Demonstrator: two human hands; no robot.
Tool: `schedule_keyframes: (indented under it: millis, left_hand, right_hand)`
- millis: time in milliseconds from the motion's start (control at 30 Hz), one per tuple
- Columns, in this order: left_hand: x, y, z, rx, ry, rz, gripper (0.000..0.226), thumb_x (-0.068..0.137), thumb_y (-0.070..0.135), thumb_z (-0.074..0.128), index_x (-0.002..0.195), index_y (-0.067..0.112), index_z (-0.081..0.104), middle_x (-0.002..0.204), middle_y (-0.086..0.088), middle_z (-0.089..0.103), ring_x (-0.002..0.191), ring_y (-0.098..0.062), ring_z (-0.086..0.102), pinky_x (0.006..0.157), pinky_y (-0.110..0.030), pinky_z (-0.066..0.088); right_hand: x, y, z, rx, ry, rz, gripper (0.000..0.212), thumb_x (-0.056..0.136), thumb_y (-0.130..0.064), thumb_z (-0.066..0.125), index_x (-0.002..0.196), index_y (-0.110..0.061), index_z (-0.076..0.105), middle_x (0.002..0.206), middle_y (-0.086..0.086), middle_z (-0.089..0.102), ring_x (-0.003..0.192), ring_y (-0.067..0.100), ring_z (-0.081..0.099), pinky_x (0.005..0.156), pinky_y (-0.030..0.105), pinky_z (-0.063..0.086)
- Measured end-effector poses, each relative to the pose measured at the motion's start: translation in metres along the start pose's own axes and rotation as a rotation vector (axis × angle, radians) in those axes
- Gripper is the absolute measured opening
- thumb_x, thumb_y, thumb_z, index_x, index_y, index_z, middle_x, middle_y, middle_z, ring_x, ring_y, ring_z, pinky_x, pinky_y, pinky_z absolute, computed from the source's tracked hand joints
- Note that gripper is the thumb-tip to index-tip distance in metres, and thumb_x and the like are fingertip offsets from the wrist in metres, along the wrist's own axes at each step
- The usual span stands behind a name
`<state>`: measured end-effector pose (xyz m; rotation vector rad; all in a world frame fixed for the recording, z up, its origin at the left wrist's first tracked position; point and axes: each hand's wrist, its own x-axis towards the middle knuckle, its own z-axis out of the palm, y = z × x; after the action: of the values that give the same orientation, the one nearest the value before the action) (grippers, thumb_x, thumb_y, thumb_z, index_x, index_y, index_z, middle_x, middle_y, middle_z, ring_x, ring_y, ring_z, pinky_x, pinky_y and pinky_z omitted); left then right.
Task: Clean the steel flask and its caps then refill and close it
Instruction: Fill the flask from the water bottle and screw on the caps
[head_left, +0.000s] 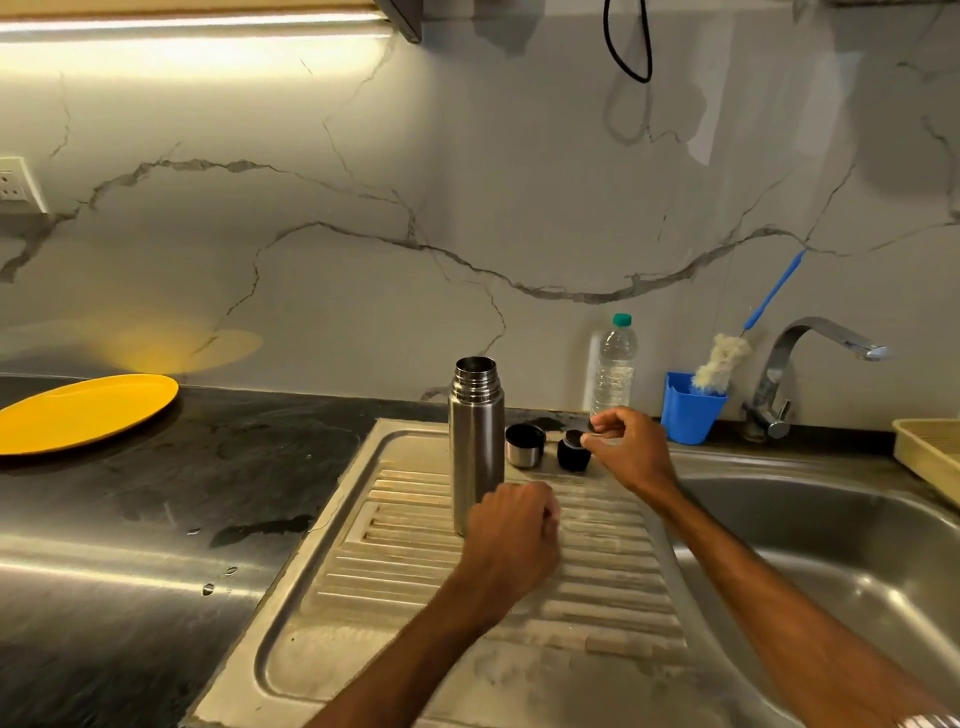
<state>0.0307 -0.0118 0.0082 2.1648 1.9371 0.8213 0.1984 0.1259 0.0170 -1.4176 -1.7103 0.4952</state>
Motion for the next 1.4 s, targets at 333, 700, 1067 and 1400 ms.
schedule_keyframes:
  millis: [333, 700, 1067, 1400]
  left_hand:
    - [0.057, 0.025, 0.023, 0.133, -0.055, -0.084, 0.026, 0.091, 0.012, 0.068, 0.116, 0.009, 0.060, 0.117, -0.013, 0.063, 0.109, -0.029, 0.061, 0.086, -0.039, 0.054]
    - [0.117, 0.024, 0.037, 0.181, 0.125, -0.071, 0.024, 0.087, 0.002, 0.057, 0.110, 0.005, 0.057, 0.113, -0.015, 0.060, 0.110, -0.033, 0.053, 0.088, -0.037, 0.045]
    - [0.148, -0.004, 0.067, 0.433, -0.109, -0.247, 0.037, 0.100, 0.018, 0.053, 0.135, 0.009, 0.046, 0.135, -0.027, 0.046, 0.120, -0.041, 0.050, 0.094, -0.044, 0.048]
    - [0.102, 0.033, 0.039, 0.327, -0.057, -0.087, 0.031, 0.095, 0.011, 0.059, 0.125, 0.007, 0.055, 0.128, -0.015, 0.059, 0.119, -0.032, 0.054, 0.095, -0.037, 0.045]
  right_hand:
    - [0.043, 0.043, 0.055, -0.146, -0.166, 0.006, 0.036, 0.070, -0.034, 0.086, 0.099, -0.018, 0.072, 0.096, 0.000, 0.071, 0.095, 0.022, 0.067, 0.074, 0.027, 0.046]
    - [-0.036, 0.031, -0.022, -0.101, -0.313, 0.036, 0.036, 0.068, -0.040, 0.090, 0.094, -0.023, 0.071, 0.088, -0.010, 0.071, 0.085, 0.004, 0.065, 0.068, 0.019, 0.047]
    - [-0.055, 0.039, -0.020, -0.090, -0.345, -0.016, 0.070, 0.063, -0.067, 0.081, 0.118, -0.026, 0.064, 0.112, -0.010, 0.066, 0.106, 0.007, 0.058, 0.087, 0.025, 0.049]
    - [-0.054, 0.036, -0.047, 0.104, -0.282, 0.032, 0.069, 0.089, -0.069, 0.047, 0.102, -0.005, 0.071, 0.099, 0.015, 0.073, 0.091, 0.027, 0.068, 0.079, 0.039, 0.054]
